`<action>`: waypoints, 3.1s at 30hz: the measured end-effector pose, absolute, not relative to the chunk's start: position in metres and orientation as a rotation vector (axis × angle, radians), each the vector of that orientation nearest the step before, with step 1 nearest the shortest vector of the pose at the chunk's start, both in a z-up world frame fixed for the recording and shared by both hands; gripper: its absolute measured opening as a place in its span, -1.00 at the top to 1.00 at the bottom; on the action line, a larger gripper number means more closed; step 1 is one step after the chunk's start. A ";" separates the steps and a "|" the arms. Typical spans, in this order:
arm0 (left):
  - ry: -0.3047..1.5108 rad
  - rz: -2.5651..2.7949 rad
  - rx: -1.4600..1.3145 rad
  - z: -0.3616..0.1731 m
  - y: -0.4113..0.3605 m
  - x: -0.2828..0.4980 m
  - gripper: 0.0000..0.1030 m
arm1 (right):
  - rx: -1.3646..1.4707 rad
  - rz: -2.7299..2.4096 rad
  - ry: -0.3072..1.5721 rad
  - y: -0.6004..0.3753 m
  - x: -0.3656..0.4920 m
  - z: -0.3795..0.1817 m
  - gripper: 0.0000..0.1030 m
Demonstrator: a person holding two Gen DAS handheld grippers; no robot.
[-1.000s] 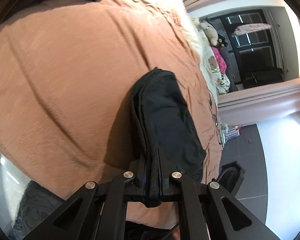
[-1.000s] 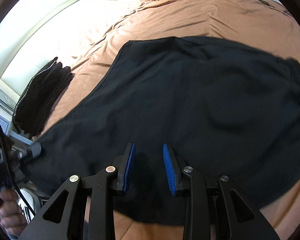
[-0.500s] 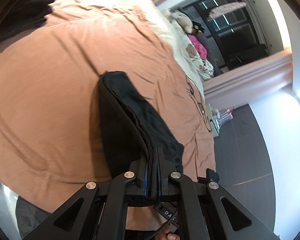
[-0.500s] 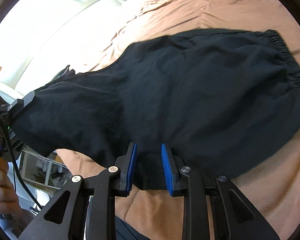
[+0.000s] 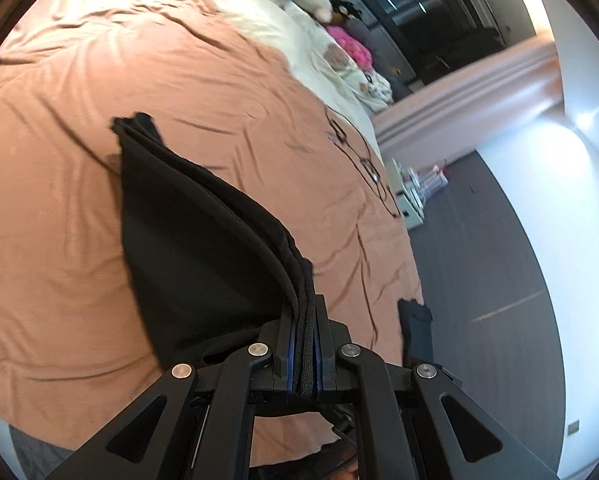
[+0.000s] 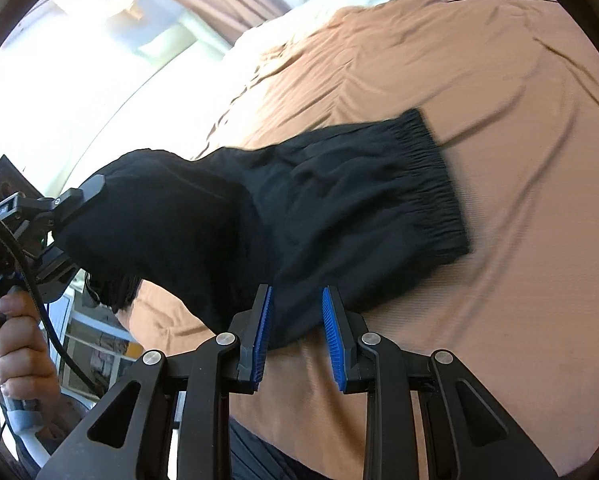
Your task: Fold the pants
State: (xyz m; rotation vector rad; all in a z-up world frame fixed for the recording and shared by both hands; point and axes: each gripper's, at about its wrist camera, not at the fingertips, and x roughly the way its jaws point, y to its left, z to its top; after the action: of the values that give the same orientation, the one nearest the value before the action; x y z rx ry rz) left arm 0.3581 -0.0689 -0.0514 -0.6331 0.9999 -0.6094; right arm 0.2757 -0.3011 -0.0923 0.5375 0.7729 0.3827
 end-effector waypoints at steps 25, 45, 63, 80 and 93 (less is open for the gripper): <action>1.293 -0.781 -0.416 -0.121 -0.220 0.350 0.23 | 0.648 0.225 0.735 -0.372 0.197 -0.097 0.47; 1.177 -0.629 -0.555 -0.114 -0.106 0.376 -0.60 | 0.687 0.296 0.662 -0.366 0.212 -0.090 -0.34; 1.212 -0.500 -0.603 -0.164 -0.079 0.434 -0.60 | 0.666 0.309 0.773 -0.333 0.263 -0.105 -0.41; 1.112 -0.435 -0.561 -0.167 -0.065 0.475 0.05 | 0.654 0.330 0.807 -0.322 0.277 -0.118 0.37; 1.018 -0.513 -0.504 -0.103 -0.074 0.476 0.71 | 0.635 0.307 0.767 -0.323 0.257 -0.119 0.87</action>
State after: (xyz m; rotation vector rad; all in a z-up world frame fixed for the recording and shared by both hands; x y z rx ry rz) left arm 0.4759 -0.0743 -0.1032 -0.5042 1.0182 -0.5127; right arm 0.2567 -0.3231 -0.1192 0.6349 0.7669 0.3065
